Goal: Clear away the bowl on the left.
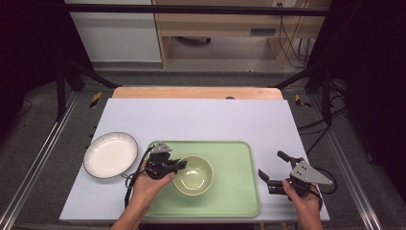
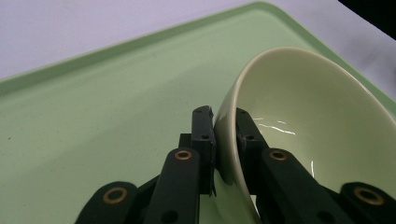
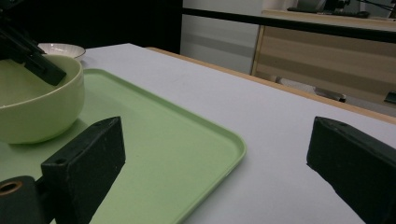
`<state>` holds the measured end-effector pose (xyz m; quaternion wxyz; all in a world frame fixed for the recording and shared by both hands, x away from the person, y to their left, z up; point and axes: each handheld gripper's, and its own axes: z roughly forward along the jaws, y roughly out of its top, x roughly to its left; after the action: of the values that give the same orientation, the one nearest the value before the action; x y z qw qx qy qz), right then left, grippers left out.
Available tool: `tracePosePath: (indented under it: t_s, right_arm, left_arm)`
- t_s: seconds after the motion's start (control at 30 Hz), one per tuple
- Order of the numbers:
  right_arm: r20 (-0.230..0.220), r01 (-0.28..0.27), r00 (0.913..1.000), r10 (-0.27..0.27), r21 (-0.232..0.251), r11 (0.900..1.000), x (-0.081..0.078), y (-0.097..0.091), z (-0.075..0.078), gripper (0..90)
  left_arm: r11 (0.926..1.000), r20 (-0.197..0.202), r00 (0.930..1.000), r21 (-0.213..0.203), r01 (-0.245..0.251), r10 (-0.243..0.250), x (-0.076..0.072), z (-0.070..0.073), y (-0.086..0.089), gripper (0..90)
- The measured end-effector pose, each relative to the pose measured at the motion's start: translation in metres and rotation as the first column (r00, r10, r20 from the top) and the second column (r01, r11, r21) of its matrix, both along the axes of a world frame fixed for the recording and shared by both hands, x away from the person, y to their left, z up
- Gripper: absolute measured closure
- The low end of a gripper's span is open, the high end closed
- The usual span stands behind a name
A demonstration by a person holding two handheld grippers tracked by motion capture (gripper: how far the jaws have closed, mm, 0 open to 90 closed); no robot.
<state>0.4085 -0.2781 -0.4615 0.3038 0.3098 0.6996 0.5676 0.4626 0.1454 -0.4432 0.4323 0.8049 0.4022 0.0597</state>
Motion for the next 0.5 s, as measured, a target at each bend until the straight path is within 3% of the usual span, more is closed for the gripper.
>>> tracePosePath:
  t_s: [0.5]
  right_arm:
    - [-0.004,-0.001,1.0,0.001,-0.001,1.0,-0.0001,-0.0002,-0.0002,4.5]
  left_arm:
    - [1.0,-0.003,1.0,0.002,0.004,-0.004,0.0001,-0.0038,-0.0035,81.6]
